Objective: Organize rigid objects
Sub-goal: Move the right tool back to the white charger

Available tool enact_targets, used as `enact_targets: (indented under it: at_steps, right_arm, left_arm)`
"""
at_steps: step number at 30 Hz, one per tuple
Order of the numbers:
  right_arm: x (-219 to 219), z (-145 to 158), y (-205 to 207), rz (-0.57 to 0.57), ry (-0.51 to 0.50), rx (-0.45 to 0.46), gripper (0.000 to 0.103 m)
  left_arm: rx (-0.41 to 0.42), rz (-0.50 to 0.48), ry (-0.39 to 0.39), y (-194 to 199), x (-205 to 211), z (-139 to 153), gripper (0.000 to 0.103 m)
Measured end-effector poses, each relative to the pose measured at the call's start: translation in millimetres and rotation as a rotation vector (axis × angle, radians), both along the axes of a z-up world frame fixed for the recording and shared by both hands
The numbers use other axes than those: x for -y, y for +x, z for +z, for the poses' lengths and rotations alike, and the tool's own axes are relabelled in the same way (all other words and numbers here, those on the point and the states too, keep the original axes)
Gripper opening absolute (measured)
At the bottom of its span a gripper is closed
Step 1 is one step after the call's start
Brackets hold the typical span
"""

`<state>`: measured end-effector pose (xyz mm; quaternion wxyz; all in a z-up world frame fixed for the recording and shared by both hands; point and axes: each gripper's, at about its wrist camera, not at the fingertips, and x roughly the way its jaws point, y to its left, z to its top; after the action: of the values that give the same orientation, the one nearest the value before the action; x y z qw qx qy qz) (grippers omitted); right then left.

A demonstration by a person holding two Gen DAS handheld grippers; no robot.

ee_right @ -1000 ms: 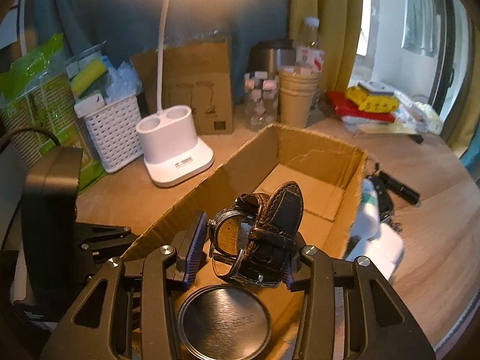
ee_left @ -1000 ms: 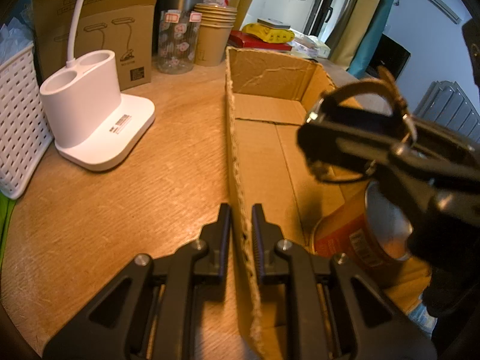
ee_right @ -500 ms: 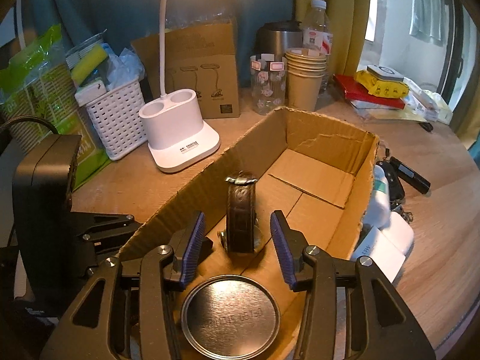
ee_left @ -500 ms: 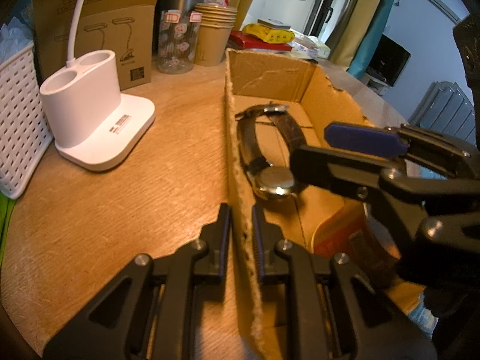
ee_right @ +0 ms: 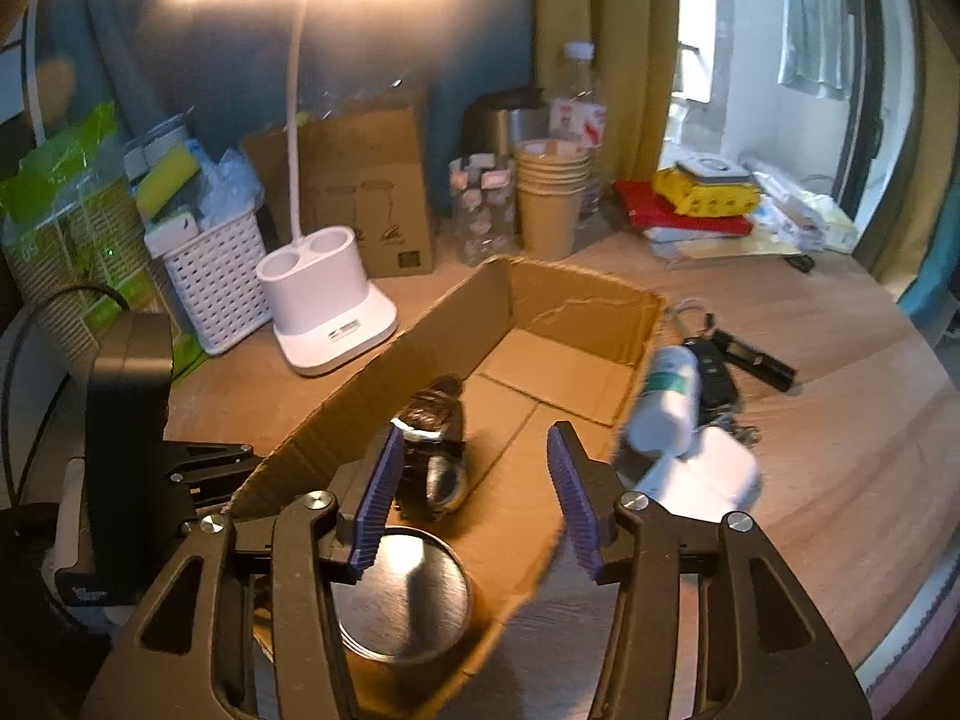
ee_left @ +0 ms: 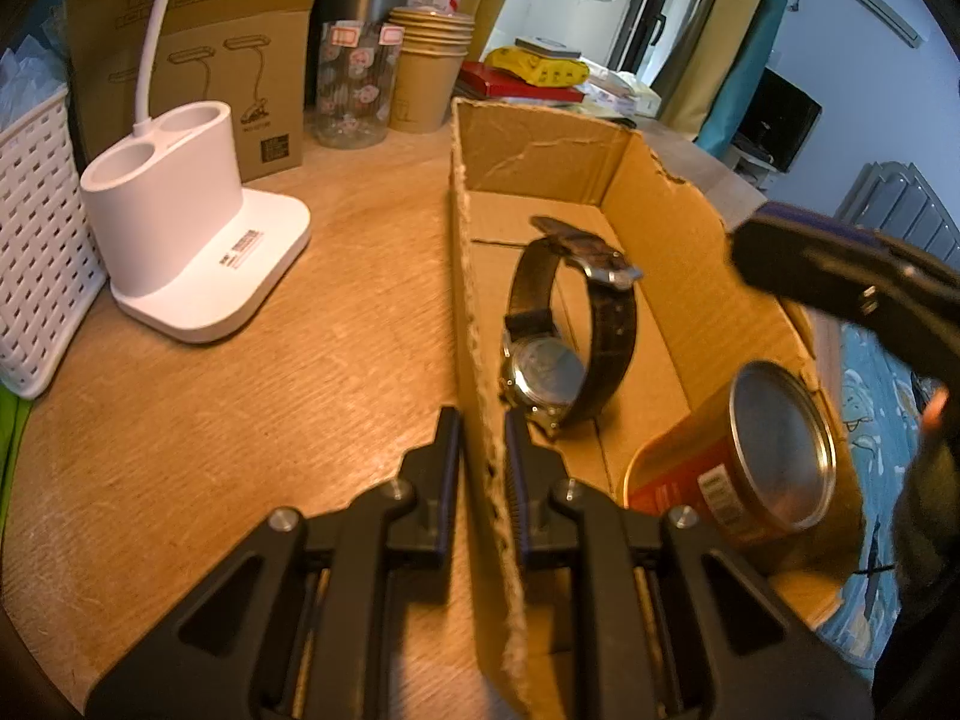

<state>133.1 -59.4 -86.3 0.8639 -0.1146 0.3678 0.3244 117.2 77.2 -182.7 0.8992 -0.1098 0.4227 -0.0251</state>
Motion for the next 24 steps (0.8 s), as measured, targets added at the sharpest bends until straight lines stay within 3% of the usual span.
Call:
enact_targets:
  at_steps: [8,13,24]
  right_arm:
    - [33,11,3,-0.079,0.003,0.035,0.056]
    - [53,14,6,-0.129,0.003,0.05,0.063]
    - [83,-1,16,-0.22,-0.018,0.055,0.07]
  left_arm:
    - [0.0,0.0,-0.001,0,0,0,0.016]
    - [0.0,0.0,-0.001,0,0,0,0.016]
    - [0.0,-0.001,-0.001,0,0,0,0.016]
